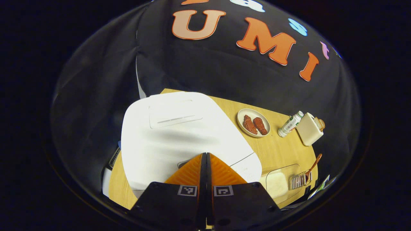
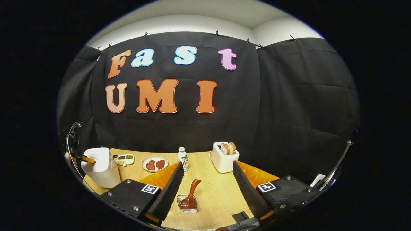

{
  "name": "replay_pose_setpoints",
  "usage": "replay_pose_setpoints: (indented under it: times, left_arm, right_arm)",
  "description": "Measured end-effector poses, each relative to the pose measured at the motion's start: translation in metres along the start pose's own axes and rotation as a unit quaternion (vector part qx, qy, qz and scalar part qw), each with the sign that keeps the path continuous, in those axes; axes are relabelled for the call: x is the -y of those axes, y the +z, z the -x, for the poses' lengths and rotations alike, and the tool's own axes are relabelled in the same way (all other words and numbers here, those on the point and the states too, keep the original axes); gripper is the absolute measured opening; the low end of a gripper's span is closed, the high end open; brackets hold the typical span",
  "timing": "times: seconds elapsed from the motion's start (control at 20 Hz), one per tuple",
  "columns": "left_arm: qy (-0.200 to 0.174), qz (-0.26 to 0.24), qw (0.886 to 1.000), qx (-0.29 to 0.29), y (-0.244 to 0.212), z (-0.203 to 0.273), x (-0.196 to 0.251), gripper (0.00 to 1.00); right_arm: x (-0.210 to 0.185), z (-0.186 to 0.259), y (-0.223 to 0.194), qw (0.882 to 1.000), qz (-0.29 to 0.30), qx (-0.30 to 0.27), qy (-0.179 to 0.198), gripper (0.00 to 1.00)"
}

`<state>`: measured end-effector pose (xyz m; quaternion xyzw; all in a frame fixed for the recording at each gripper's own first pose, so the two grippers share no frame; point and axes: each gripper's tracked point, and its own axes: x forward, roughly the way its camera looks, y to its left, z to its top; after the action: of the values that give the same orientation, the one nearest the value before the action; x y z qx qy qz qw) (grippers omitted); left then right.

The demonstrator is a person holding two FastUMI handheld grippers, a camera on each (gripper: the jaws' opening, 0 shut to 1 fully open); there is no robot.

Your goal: Close the left gripper, press the button to open the rice cooker; take a wooden spoon from the chopstick holder with the right hand, scoop a spoonful of rice and pour it into the rice cooker, then put the wooden spoon back into the chopstick holder.

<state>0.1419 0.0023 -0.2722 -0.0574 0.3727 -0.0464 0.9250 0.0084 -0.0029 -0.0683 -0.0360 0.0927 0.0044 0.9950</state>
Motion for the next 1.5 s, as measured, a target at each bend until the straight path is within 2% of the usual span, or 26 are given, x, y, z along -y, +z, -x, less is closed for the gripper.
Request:
replay_pose_setpoints:
  times: [0.15,0.2,0.3,0.45,0.6,0.9,1.0,1.15,1.2,1.25,1.3,1.35,1.4,1.45,1.5]
  left_arm:
    - [0.006,0.004,1.0,0.031,0.009,0.013,-0.002,0.05]
    - [0.009,-0.001,0.998,0.063,0.025,0.023,0.0,0.05]
    - [0.018,-0.02,0.993,0.119,0.06,0.054,0.003,0.05]
    - [-0.004,-0.021,0.983,0.183,0.105,0.112,0.022,0.05]
    - [-0.003,-0.039,0.974,0.224,0.121,0.156,0.033,0.05]
    - [-0.01,-0.06,0.957,0.284,0.138,0.226,0.062,0.05]
    - [0.003,-0.065,0.953,0.295,0.137,0.241,0.063,0.05]
    - [0.043,-0.08,0.95,0.3,0.133,0.252,0.054,0.05]
    - [0.047,-0.081,0.948,0.304,0.133,0.256,0.054,0.06]
    - [0.047,-0.079,0.947,0.307,0.13,0.261,0.055,0.05]
    - [0.051,-0.076,0.948,0.306,0.128,0.261,0.054,0.06]
    - [0.055,-0.072,0.948,0.306,0.125,0.261,0.05,0.08]
    - [0.052,-0.066,0.947,0.31,0.126,0.268,0.054,0.08]
    - [0.047,-0.061,0.945,0.318,0.128,0.273,0.056,0.2]
    - [0.043,-0.058,0.943,0.324,0.13,0.274,0.056,0.22]
  right_arm:
    - [-0.002,0.001,0.003,1.0,-0.005,0.003,0.008,0.95]
    - [-0.002,0.001,0.006,1.0,-0.004,0.006,0.009,0.95]
    - [-0.001,0.002,0.01,1.0,-0.004,0.016,0.009,0.95]
    - [-0.003,0.003,0.012,1.0,-0.002,0.021,0.015,0.95]
    - [-0.004,0.002,0.011,1.0,-0.001,0.021,0.019,0.95]
    - [-0.005,0.006,0.016,0.999,-0.008,0.031,0.028,0.95]
    - [-0.004,0.007,0.017,0.999,-0.013,0.036,0.03,0.95]
    - [-0.002,0.011,0.02,0.998,-0.018,0.042,0.033,0.95]
    - [0.0,0.011,0.019,0.998,-0.019,0.042,0.033,1.0]
    - [0.001,0.011,0.018,0.998,-0.02,0.042,0.032,0.95]
    - [0.0,0.012,0.017,0.998,-0.022,0.04,0.033,1.0]
    - [-0.001,0.012,0.016,0.998,-0.025,0.039,0.034,1.0]
    - [-0.002,0.012,0.016,0.998,-0.029,0.04,0.036,0.95]
    - [-0.004,0.013,0.016,0.998,-0.032,0.041,0.039,0.95]
    - [-0.005,0.014,0.016,0.998,-0.033,0.041,0.041,0.95]
